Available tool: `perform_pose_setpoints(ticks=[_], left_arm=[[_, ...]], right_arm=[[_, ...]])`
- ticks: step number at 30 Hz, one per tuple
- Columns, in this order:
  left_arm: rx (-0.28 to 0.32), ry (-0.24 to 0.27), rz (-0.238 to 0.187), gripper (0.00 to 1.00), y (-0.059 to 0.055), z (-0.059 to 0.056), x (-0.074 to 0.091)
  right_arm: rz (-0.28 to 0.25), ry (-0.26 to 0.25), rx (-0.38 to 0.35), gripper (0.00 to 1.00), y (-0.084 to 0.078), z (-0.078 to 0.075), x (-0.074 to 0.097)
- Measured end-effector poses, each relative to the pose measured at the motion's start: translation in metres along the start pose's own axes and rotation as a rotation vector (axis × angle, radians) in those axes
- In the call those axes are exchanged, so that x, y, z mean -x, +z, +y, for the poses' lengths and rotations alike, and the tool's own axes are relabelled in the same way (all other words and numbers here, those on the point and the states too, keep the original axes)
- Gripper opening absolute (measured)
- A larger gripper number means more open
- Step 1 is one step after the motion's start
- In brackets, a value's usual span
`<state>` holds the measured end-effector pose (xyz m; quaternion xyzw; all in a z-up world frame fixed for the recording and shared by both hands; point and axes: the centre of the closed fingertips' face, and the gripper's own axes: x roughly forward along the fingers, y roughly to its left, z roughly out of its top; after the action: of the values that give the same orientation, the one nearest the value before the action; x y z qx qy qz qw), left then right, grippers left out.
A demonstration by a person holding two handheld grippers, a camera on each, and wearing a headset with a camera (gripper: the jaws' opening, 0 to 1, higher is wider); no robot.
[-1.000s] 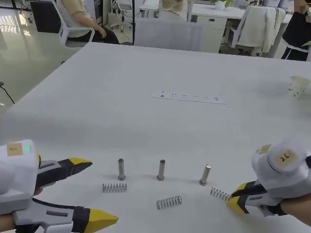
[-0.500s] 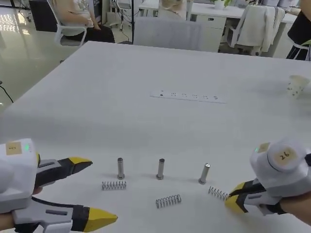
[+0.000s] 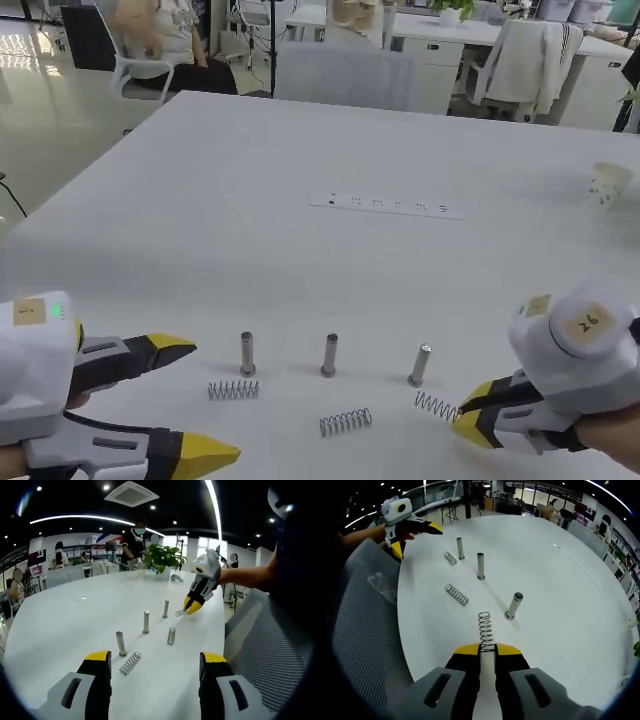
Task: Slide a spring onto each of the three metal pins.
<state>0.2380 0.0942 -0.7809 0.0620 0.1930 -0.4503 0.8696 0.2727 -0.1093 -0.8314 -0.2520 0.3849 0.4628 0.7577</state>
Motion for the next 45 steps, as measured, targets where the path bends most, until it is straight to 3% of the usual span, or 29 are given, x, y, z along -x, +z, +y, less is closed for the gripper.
perform_pose_setpoints(ticks=[11, 25, 37, 45], left_arm=[[-0.028, -0.045, 0.014, 0.57, 0.008, -0.002, -0.002], [-0.07, -0.135, 0.043, 0.52, 0.01, -0.019, -0.021], [-0.114, -0.185, 0.06, 0.45, 0.017, -0.023, -0.031], [-0.148, -0.23, 0.074, 0.41, 0.021, -0.032, -0.042]], right_arm=[[-0.009, 0.039, 0.082, 0.08, 0.027, 0.015, 0.001], [-0.002, 0.087, 0.181, 0.08, 0.055, 0.036, -0.004], [-0.008, 0.129, 0.258, 0.08, 0.077, 0.056, -0.01], [-0.01, 0.147, 0.297, 0.08, 0.087, 0.064, -0.01]])
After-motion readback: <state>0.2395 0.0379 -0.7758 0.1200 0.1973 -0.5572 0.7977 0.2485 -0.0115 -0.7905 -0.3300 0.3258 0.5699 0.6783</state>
